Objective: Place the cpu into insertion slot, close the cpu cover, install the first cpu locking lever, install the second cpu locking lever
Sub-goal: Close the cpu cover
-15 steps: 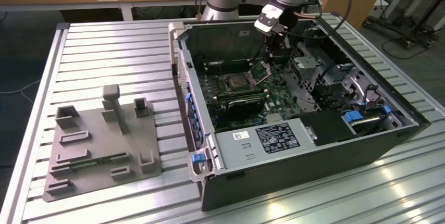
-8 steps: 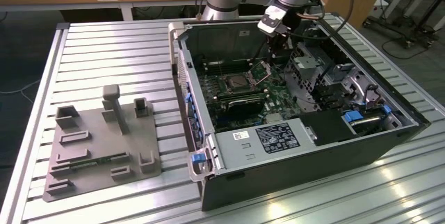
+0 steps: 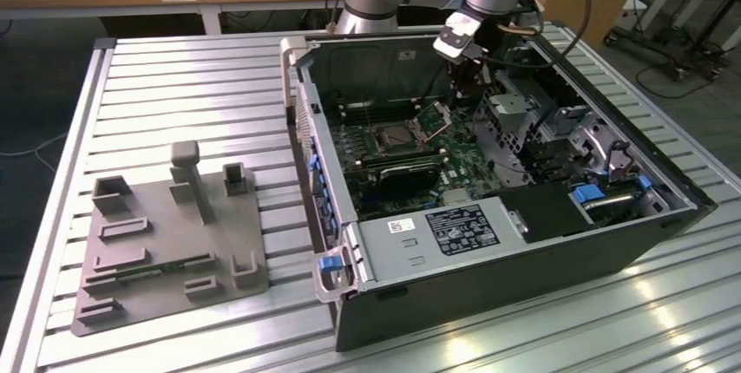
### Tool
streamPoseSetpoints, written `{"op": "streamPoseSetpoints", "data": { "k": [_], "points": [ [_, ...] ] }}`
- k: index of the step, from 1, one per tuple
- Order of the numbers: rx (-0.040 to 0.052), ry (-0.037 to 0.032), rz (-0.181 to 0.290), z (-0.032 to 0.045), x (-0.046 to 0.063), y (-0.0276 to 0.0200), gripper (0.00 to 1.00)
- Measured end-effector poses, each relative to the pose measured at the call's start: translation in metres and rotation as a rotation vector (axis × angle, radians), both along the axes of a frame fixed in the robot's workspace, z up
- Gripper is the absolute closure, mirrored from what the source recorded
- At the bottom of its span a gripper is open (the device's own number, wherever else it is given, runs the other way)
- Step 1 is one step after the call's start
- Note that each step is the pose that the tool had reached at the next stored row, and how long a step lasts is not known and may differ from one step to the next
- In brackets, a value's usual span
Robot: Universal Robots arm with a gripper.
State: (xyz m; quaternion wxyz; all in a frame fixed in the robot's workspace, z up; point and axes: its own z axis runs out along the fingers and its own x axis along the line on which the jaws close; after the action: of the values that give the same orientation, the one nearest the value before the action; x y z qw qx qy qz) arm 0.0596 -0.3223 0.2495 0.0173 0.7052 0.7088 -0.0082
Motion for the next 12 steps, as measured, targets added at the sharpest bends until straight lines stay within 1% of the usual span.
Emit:
{"op": "streamPoseSetpoints", "data": {
  "k": [4, 8, 12],
  "points": [
    [-0.0001, 0.0016, 0.0, -0.0054, 0.0, 0.0, 0.9],
    [0.0001, 0.0076, 0.007, -0.0123, 0.0, -0.0002, 0.9],
    [-0.0001, 0.0106, 0.018, -0.0155, 0.0, -0.0015, 0.9]
  ]
}}
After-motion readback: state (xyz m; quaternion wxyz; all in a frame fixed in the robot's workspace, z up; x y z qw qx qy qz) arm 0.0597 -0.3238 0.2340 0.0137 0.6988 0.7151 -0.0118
